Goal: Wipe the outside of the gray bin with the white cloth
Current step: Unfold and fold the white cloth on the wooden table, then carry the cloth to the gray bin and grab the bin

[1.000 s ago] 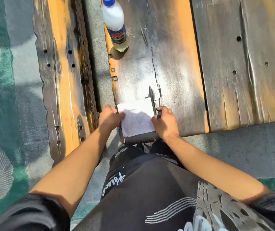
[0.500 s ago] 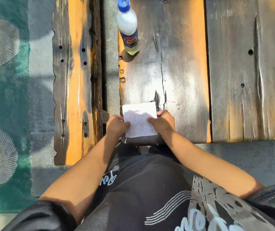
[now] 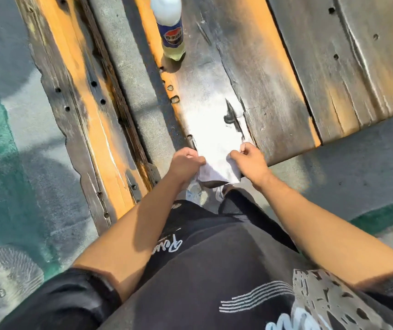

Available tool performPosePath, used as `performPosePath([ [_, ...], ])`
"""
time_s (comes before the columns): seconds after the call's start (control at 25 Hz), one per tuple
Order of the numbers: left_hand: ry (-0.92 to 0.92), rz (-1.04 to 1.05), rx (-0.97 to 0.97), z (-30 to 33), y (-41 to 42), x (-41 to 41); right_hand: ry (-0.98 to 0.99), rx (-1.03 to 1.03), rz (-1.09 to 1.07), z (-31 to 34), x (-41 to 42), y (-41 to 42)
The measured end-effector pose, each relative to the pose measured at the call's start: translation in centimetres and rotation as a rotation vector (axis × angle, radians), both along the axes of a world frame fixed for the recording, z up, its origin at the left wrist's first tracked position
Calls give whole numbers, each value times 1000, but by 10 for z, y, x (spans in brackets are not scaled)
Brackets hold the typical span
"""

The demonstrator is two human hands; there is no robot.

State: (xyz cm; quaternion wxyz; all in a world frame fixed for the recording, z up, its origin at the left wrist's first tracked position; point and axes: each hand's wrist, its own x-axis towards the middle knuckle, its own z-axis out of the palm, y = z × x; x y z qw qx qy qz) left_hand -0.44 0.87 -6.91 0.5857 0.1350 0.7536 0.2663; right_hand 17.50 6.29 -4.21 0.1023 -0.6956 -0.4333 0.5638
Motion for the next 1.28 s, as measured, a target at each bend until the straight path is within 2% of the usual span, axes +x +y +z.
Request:
performPosePath([
  [0.24, -313, -202, -60, 9, -26, 3, 166, -46, -304, 5, 23, -70],
  [0.36, -388, -281, -89, 12, -41, 25, 246, -19, -438, 4, 41, -106],
  [0.44, -419, -350, -109, 15, -54, 47, 223, 0, -472, 9, 53, -131],
  [0.6, -461, -539, -129, 22, -87, 91, 162, 7, -480, 24, 79, -182],
  [0.8, -469, -627, -126, 30, -151, 156, -43, 277, -337, 31, 114, -277],
  [0.96, -543, -703, -145, 39, -230, 195, -81, 290, -308, 34, 134, -373],
  [1.08, -621, -634, -175, 46, -296, 214, -17, 253, -403, 35, 148, -446],
  [1.2, -524, -697, -189, 42, -348, 221, 130, 224, -666, 34, 158, -505],
  [1.28, -438, -758, -189, 38, -377, 227, 24, 241, -814, 29, 162, -537],
])
